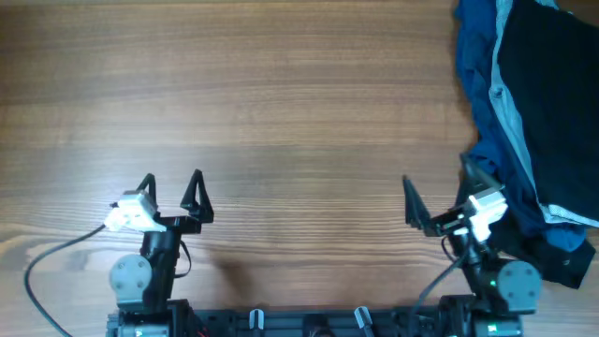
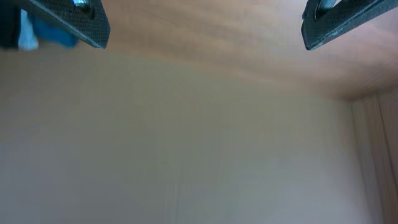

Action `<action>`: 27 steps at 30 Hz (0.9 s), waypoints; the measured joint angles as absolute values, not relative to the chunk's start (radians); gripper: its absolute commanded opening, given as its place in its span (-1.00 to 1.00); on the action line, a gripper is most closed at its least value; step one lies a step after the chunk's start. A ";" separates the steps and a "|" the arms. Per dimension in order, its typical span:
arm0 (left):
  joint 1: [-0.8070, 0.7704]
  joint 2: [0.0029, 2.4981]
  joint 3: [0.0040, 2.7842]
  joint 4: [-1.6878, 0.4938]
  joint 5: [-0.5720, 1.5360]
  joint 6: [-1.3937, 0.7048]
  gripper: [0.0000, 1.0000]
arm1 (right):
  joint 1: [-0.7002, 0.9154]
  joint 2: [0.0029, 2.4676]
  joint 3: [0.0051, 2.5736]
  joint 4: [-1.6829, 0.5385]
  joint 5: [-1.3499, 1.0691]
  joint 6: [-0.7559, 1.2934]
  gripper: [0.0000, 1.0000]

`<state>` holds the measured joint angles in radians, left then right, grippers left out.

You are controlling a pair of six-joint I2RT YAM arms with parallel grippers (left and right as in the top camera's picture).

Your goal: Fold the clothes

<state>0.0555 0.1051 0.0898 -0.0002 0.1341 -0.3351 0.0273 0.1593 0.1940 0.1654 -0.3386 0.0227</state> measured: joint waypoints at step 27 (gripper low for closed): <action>0.056 1.194 1.113 -0.629 0.284 -0.241 1.00 | 0.013 1.504 1.679 -0.612 -0.347 -0.106 0.99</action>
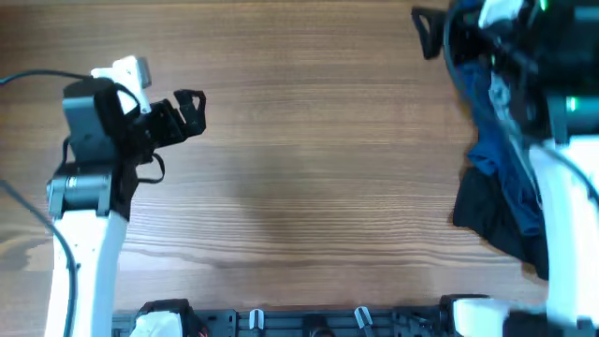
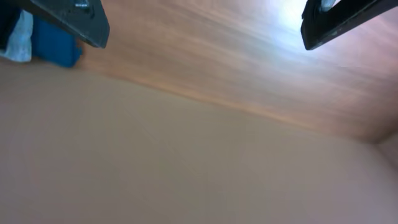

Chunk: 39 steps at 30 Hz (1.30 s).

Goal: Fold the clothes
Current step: 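Reach the right gripper into the clothes pile and grasp the black shorts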

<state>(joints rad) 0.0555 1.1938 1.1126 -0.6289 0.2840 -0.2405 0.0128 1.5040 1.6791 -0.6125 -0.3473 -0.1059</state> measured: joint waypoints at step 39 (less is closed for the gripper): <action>0.054 1.300 1.113 -0.648 0.287 -0.238 0.99 | -0.361 2.127 1.768 -0.611 -0.011 0.029 0.79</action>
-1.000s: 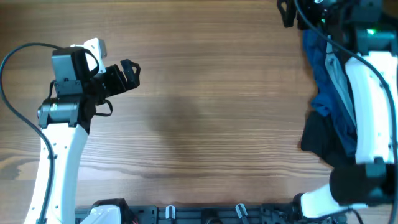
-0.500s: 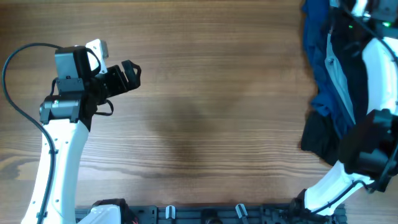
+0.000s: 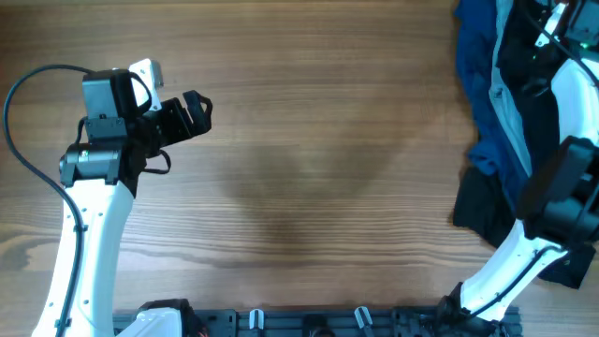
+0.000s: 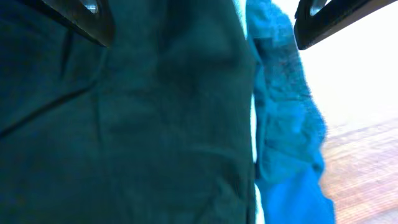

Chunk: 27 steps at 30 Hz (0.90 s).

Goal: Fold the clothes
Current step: 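Reach the right gripper into the clothes pile and grasp the black shorts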

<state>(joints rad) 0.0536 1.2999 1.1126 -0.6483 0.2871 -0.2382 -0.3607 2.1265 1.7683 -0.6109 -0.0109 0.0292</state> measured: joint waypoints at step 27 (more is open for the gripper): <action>0.054 1.300 1.113 -0.648 0.287 -0.238 1.00 | -0.361 2.209 1.769 -0.548 -0.001 -0.002 -0.91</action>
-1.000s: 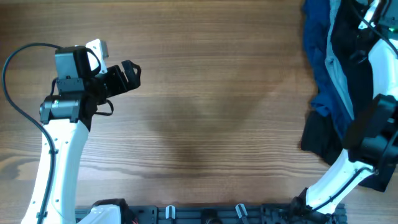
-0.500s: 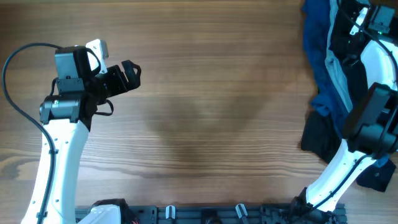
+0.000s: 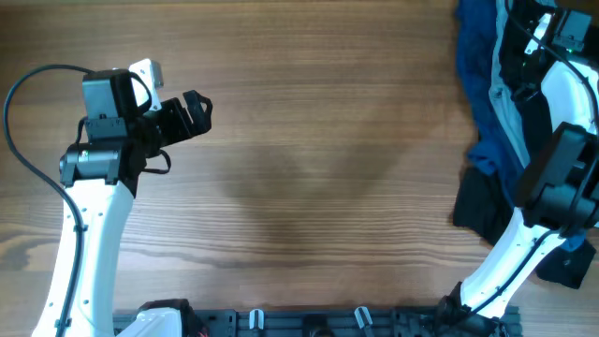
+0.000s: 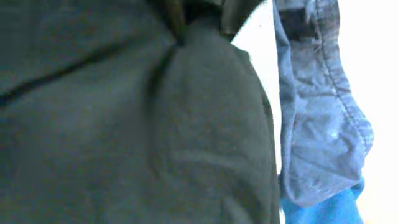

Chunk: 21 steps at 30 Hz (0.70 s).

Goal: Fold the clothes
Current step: 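Reach the right gripper into the clothes pile and grasp the black shorts, then lift the black shorts with the right gripper and drag them to table center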

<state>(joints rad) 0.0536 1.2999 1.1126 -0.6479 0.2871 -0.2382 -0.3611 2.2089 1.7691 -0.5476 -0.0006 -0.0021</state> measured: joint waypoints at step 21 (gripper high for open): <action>0.054 1.300 1.113 -0.607 0.287 -0.238 1.00 | -0.363 1.863 1.771 -0.545 -0.136 -0.175 -0.91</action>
